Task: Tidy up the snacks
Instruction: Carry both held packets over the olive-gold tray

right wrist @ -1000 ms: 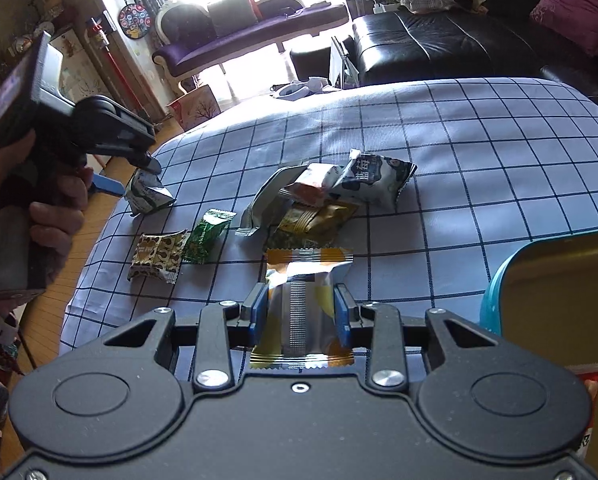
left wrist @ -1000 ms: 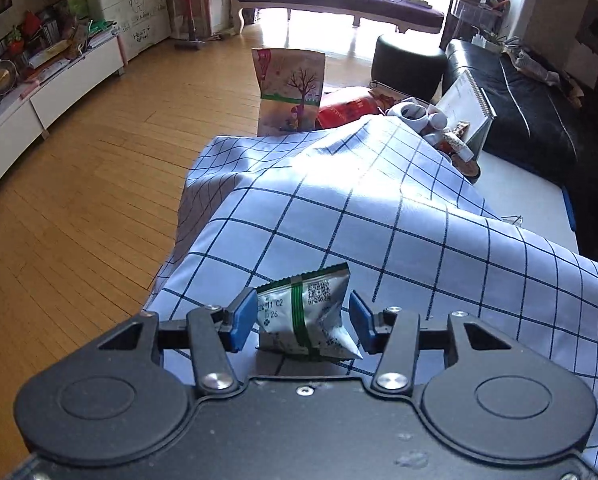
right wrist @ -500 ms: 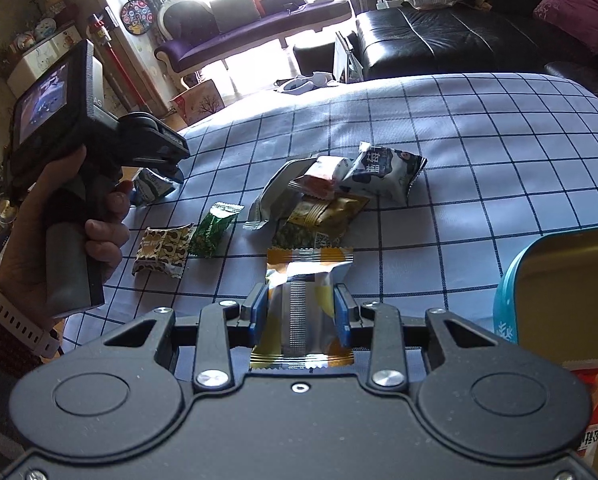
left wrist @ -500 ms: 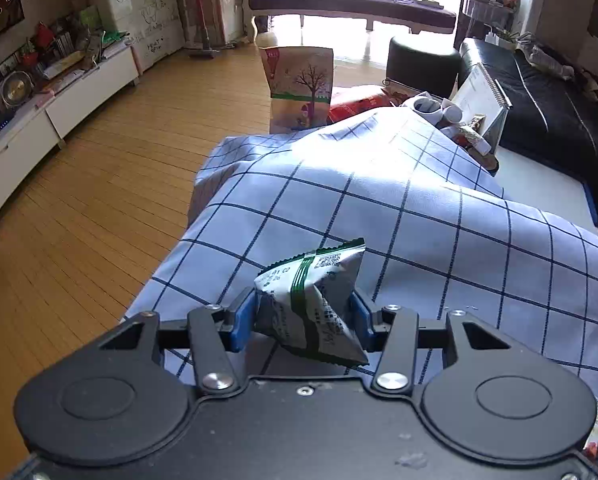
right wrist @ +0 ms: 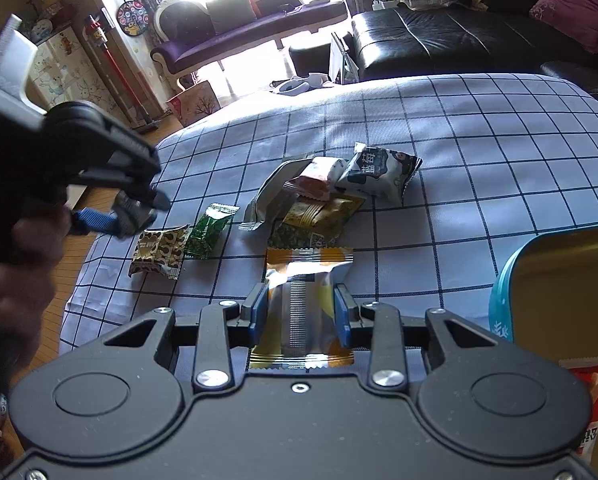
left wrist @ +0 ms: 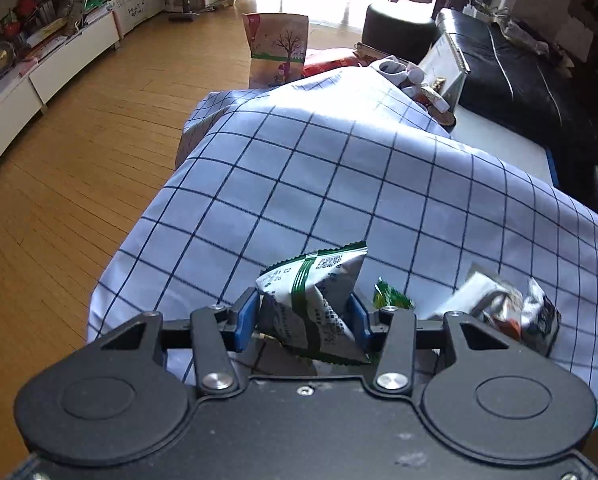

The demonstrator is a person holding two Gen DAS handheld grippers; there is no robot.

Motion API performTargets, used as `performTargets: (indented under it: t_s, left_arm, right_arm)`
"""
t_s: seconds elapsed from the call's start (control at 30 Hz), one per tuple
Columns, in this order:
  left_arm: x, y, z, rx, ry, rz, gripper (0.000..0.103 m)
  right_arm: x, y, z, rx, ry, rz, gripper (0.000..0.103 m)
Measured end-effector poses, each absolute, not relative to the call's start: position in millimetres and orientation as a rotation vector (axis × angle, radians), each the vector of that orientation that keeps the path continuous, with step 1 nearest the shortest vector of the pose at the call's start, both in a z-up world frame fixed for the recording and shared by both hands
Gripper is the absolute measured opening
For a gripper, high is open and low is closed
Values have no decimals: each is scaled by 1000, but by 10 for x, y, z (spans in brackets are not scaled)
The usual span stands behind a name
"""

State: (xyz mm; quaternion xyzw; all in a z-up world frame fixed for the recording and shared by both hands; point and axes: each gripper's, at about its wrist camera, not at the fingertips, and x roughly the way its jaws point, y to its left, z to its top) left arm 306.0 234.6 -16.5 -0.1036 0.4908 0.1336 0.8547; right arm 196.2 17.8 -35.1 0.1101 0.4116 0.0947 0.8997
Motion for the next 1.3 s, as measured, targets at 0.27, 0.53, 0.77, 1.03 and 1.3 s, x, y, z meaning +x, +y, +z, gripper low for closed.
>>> performTargets:
  t_s: [0.27,0.53,0.77,1.03,1.3]
  left_arm:
    - [2427,1975,-14,-164,984,174,49]
    - [2309,1780,-117,-166,1009,135,49]
    - [2289,1634,-87,-154,997,97,49]
    - [2246,1437,-28,-198,999,12,49]
    - [2141,1079,25,-184,989,-93,49]
  right_arm:
    - [1886,139,-282,230,836,195,44]
    - [1765,13,-234,212,823,194,44]
    - [1717,-283,-197,268,814,166,44]
    - [1605,-737,-87,326,750,71,44]
    - [1505,-1250,-110,361,715,-107,44]
